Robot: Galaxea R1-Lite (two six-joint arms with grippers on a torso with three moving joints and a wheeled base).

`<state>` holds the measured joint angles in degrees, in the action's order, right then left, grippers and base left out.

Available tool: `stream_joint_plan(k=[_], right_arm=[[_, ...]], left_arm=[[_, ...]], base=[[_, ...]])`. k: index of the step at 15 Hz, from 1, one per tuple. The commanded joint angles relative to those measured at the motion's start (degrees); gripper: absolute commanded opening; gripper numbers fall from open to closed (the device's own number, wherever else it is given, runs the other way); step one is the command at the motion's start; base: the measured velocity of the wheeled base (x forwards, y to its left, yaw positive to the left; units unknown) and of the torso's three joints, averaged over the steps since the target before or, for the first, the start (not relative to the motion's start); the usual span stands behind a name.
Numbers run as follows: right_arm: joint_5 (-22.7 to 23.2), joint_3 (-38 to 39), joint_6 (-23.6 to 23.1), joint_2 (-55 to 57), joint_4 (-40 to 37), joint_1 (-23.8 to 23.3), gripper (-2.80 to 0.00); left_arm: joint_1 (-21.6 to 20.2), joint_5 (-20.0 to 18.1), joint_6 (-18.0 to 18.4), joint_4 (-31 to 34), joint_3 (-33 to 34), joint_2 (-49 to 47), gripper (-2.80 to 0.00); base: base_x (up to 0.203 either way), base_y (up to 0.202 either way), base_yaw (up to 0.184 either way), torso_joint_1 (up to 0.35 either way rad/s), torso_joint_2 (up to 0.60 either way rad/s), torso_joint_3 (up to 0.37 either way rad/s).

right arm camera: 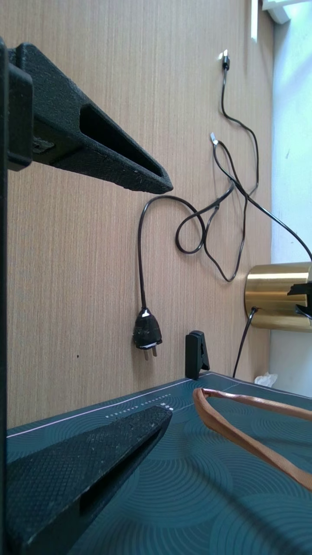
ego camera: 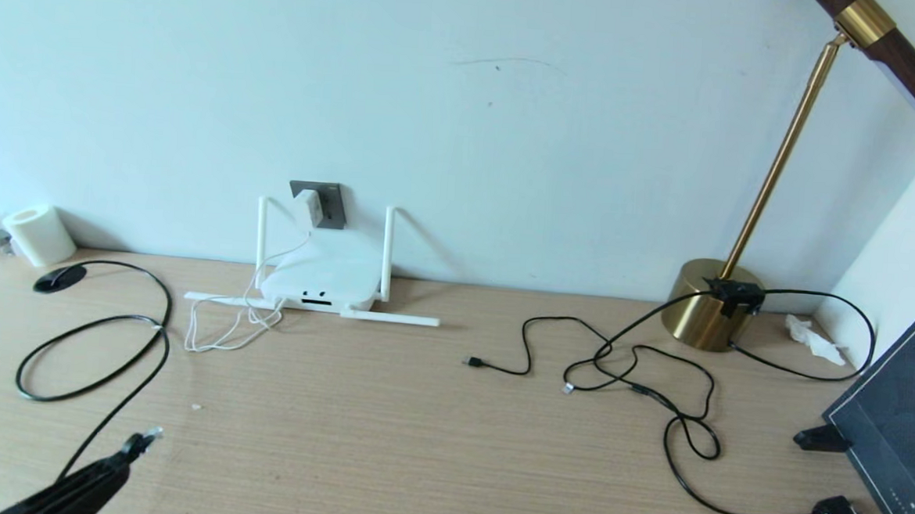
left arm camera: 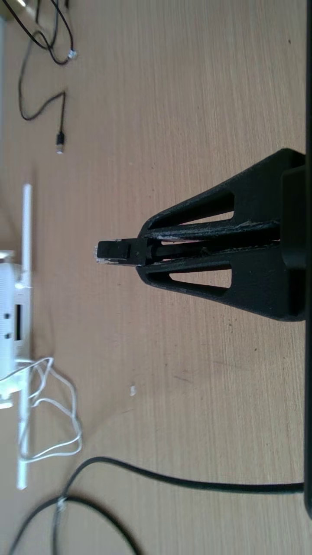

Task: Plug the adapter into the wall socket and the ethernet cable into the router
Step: Align cable and router interface

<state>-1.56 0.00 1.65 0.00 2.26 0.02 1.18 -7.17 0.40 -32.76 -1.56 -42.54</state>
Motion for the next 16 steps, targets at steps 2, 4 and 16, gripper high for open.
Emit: stream_joint_plan(k=[2,4,16], right_arm=[[0.0,0.6,0.0,0.0,0.0,0.1,0.00],[0.2,0.6,-0.5,0.0,-0.1,0.1,0.00],[-0.1,0.6,0.5,0.0,0.0,0.1,0.00]], left_arm=[[0.1,0.7,0.1,7.5,-2.5,15.4,-2.80],[0.0,0.9,0.2,19.5,-6.0,21.3,-2.80],[1.2,-5.3,-2.4,24.9,-9.7,11.4,-2.80]], base=[[0.000,0.000,0.000,0.000,0.00,0.000],[0.000,0.000,0.000,0.000,0.00,0.000],[0.000,0.000,0.000,0.000,0.00,0.000]])
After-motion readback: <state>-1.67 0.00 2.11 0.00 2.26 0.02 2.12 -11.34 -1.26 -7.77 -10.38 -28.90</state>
